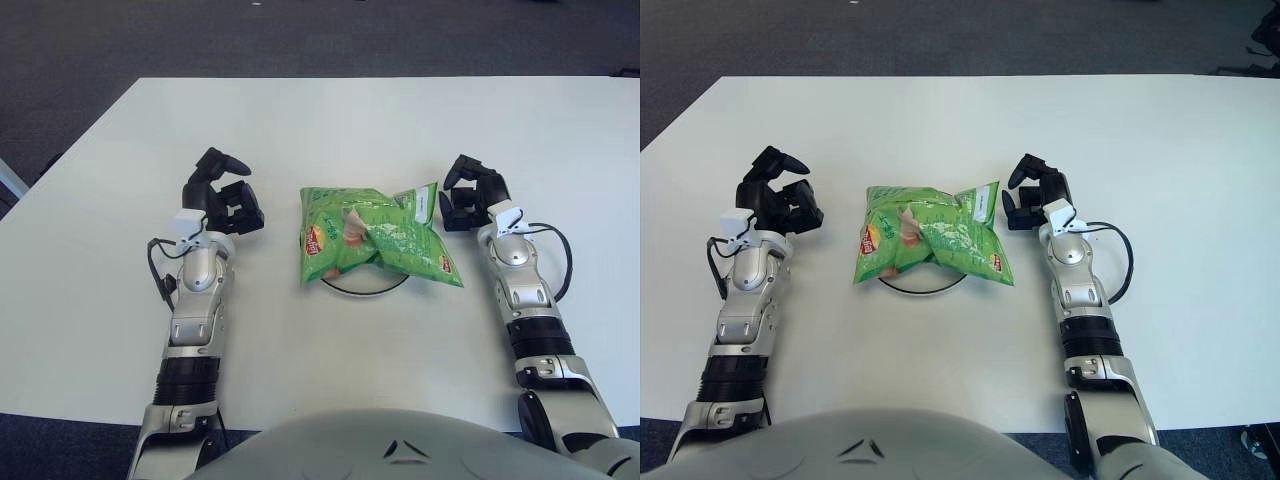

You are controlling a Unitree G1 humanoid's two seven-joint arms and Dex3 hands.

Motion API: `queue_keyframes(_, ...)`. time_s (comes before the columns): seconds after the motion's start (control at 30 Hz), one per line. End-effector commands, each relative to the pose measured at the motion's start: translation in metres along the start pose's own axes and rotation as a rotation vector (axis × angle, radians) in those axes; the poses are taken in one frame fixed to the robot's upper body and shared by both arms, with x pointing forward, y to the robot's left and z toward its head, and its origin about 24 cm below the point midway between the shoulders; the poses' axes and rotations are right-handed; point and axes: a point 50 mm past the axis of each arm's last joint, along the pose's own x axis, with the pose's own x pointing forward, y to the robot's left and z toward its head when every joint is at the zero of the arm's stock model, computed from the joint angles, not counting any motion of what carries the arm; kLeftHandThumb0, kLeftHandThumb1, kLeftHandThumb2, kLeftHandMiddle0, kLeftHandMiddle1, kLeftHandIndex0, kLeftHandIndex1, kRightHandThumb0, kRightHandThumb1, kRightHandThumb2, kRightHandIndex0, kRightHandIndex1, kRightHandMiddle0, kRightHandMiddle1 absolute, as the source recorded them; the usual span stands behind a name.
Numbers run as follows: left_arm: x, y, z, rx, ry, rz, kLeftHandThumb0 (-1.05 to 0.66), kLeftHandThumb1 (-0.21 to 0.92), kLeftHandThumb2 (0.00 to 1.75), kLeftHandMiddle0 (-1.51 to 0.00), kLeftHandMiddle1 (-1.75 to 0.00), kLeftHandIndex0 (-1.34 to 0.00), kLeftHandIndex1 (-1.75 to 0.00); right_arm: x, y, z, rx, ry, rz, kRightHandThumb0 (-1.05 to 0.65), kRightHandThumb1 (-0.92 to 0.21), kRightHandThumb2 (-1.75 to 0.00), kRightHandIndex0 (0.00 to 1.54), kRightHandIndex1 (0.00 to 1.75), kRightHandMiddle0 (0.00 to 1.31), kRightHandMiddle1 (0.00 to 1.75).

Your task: Put the snack into the plate.

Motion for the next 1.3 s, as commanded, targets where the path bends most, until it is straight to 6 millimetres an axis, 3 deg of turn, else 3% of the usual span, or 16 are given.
queue_keyframes(0.0, -0.047, 0.002, -0.056, -0.033, 0.293, 0.037, -0.52, 0.22, 1.44, -1.37, -1.75, -0.70, -1.75, -0.022, 0.014, -0.038, 0.014, 0.181, 0.052, -0.54, -0.20, -1.46, 1.33, 1.75, 0.72, 1.75)
queue_keyframes(0.6, -0.043, 0.006, -0.056, -0.024, 0.372, -0.069, -0.52, 0.21, 1.45, -1.39, -1.75, -0.70, -1.75, -0.022, 0.014, -0.038, 0.011, 0.180, 0.051, -0.53, -0.21, -1.44, 1.31, 1.75, 0.70, 1.75)
queue_keyframes(0.93, -0.042, 0.021, -0.064, 0.013, 0.436, -0.120, -0.53, 0.20, 1.46, -1.37, -1.75, -0.71, -1.75, -0.023, 0.014, -0.038, 0.036, 0.182, 0.049, -0.53, -0.21, -1.45, 1.32, 1.75, 0.71, 1.75)
queue_keyframes(1.27, -0.043, 0.031, -0.063, 0.067, 0.338, -0.128, -0.55, 0.16, 1.52, -1.38, -1.75, -0.75, -1.75, -0.022, 0.010, -0.036, 0.119, 0.163, 0.073, -0.55, -0.17, -1.50, 1.36, 1.75, 0.74, 1.75)
